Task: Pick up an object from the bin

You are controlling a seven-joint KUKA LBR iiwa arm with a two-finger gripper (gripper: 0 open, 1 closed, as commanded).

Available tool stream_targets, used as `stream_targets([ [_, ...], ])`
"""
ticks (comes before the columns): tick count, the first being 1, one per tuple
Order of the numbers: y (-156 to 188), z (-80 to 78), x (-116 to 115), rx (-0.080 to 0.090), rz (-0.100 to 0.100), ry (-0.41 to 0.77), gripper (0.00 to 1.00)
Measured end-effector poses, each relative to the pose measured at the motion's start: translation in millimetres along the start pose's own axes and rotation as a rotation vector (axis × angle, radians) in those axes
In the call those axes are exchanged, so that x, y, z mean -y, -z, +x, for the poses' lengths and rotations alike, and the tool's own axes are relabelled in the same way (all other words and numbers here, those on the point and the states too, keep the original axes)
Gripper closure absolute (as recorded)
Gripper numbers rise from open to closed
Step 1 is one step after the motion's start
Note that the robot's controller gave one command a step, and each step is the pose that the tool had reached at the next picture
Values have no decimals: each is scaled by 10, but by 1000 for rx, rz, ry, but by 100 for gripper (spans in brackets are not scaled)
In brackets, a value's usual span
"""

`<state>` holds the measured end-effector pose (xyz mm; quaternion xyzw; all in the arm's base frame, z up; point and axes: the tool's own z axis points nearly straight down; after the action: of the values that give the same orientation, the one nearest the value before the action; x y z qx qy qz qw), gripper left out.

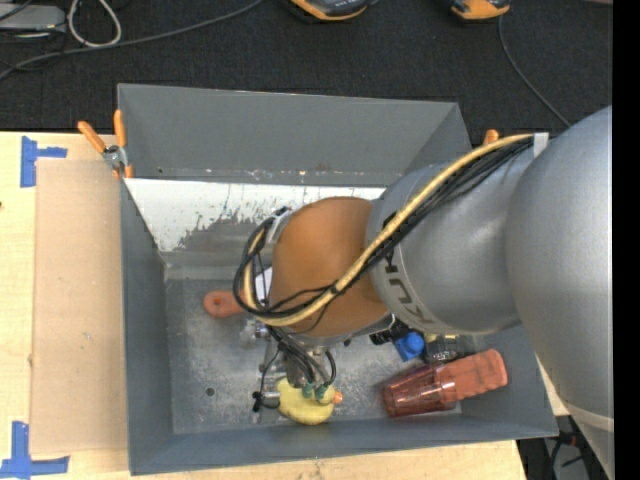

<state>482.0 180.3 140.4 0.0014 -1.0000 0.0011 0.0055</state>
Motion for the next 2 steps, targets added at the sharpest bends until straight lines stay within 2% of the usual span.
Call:
stream_targets([
  [1,41,-23,10,8,-2,-4,0],
  [2,-99,-27,163,11,-5,37,0],
])
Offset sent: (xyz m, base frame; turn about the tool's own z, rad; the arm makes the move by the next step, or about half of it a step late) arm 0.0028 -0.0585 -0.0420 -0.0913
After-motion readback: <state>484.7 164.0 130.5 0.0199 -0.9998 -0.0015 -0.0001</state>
